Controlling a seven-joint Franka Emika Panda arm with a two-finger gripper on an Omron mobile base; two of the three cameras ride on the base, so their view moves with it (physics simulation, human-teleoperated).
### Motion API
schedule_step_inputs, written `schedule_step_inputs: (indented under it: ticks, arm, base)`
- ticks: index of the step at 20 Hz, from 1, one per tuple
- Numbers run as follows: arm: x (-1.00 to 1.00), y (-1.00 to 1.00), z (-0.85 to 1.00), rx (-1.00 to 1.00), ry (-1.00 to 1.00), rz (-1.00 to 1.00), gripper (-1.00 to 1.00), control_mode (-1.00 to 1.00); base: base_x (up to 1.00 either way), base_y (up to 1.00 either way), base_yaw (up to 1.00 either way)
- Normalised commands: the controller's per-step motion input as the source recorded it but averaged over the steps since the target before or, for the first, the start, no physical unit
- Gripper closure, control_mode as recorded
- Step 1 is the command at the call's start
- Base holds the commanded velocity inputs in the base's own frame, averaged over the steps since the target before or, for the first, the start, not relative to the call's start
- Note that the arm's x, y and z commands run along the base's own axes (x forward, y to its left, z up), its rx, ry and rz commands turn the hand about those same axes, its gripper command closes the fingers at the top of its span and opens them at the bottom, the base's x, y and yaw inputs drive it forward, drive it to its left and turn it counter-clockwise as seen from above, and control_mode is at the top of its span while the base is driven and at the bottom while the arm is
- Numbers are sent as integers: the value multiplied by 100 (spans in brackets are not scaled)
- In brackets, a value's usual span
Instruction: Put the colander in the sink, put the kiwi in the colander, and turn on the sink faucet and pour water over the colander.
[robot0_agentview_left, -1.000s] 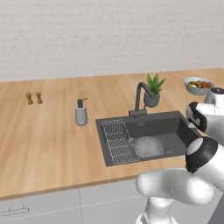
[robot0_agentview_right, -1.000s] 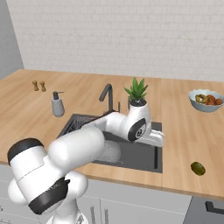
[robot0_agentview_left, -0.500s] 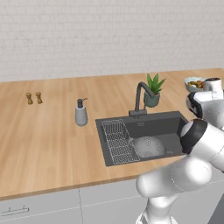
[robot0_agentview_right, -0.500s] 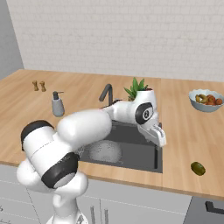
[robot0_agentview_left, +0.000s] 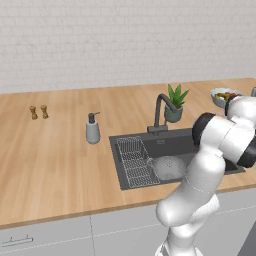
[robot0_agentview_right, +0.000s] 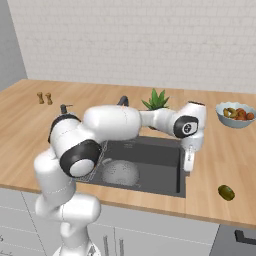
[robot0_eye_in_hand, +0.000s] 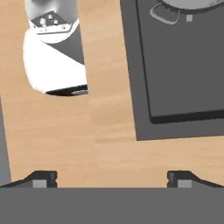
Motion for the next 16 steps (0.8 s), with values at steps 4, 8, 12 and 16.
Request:
schedule_step_inputs:
  ticks: [4,8,12,16]
  arm:
    - [11,-57,-24,-10,-13,-67,-100,-100]
    - [27,-36,-22,-17,-19,-66,-100,-100]
    - [33,-34,-32,-18,-10,-67,-100,-100]
    - [16,-36,-51,-18,-1,-60,-100,-100]
  base:
    - [0,0,0]
    - [0,0,0]
    - [0,0,0]
    - [0,0,0]
